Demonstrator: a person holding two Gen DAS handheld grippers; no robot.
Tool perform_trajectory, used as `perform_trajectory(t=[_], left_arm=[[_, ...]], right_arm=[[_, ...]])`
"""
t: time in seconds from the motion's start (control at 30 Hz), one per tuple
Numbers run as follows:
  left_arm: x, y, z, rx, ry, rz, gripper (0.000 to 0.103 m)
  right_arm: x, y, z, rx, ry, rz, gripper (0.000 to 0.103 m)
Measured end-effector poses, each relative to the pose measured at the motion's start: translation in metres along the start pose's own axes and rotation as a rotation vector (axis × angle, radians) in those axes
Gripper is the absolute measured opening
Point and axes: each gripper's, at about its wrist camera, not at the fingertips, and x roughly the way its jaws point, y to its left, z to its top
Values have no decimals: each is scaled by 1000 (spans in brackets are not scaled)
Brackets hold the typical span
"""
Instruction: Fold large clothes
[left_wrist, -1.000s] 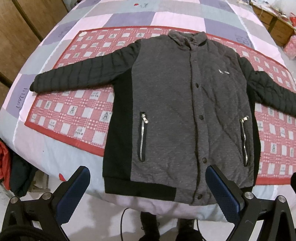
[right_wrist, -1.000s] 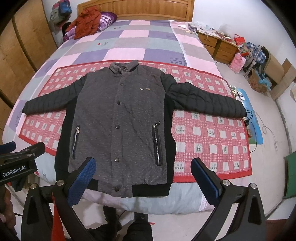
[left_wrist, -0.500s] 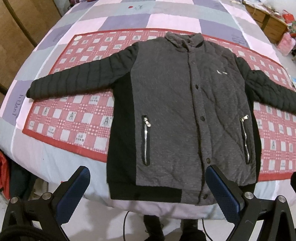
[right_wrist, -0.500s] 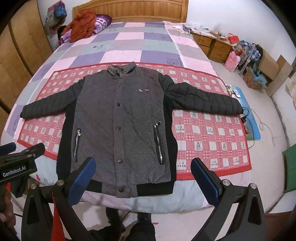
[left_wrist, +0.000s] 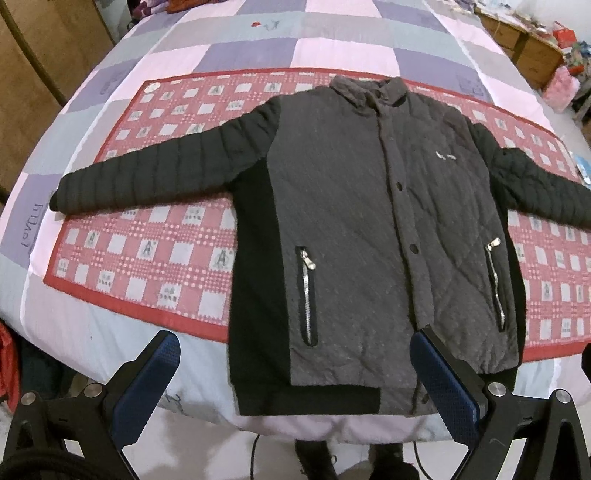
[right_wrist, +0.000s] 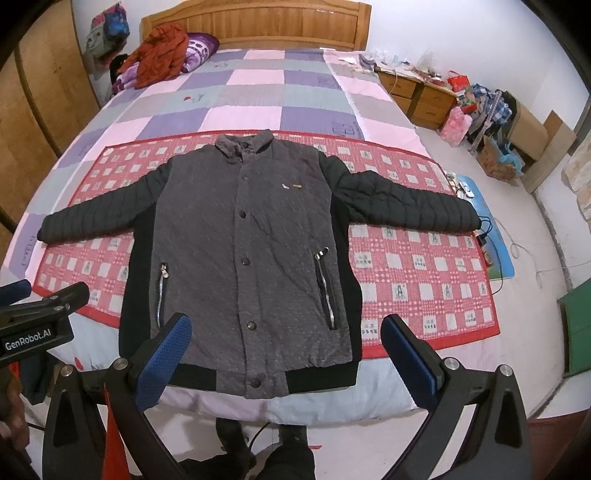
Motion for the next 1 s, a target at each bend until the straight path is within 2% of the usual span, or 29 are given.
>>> perform_trajectory(t=[0.23, 0.53, 1.0], left_arm=[[1, 10, 7, -3, -6, -6, 103], [7, 13, 13, -10, -5, 6, 103], [32, -28, 23, -48, 43, 40, 103]], right_arm=[[-5, 11, 6, -4, -17, -11, 103], [0, 3, 15, 17, -24, -21, 103], [35, -26, 34, -37, 9, 25, 103]])
